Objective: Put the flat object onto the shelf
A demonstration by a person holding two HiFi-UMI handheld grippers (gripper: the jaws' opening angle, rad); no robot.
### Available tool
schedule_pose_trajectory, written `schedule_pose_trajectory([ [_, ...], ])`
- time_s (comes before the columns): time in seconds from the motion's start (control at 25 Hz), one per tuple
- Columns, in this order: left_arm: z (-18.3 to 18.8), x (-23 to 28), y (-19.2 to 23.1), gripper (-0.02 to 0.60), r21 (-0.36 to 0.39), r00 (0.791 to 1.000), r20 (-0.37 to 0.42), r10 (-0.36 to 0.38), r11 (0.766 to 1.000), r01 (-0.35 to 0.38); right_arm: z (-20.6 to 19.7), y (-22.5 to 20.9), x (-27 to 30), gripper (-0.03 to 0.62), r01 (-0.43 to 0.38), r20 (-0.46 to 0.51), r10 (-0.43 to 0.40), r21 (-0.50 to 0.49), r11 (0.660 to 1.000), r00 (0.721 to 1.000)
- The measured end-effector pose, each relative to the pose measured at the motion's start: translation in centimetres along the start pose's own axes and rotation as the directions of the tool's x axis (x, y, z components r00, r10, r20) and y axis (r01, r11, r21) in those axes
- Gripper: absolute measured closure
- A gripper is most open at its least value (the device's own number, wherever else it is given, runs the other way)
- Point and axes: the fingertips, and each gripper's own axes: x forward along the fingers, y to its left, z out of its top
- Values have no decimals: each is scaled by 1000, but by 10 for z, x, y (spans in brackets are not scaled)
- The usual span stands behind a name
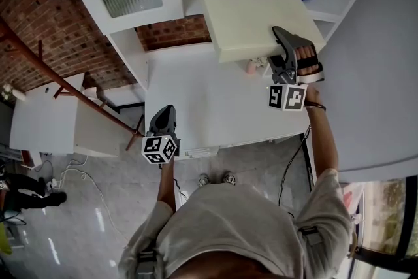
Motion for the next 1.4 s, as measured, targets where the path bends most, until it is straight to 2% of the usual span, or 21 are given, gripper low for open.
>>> schedule_pose_trajectory([
  [0.44, -1, -8, 11, 569, -10, 1000, 2, 31, 999, -31, -7, 30, 34, 313, -92, -36, 90, -43, 995, 995],
  [1.4, -3, -8, 17, 569, -18, 999, -3, 50, 999, -50, -11, 48, 95, 310, -124, -54, 121, -57, 991, 991],
])
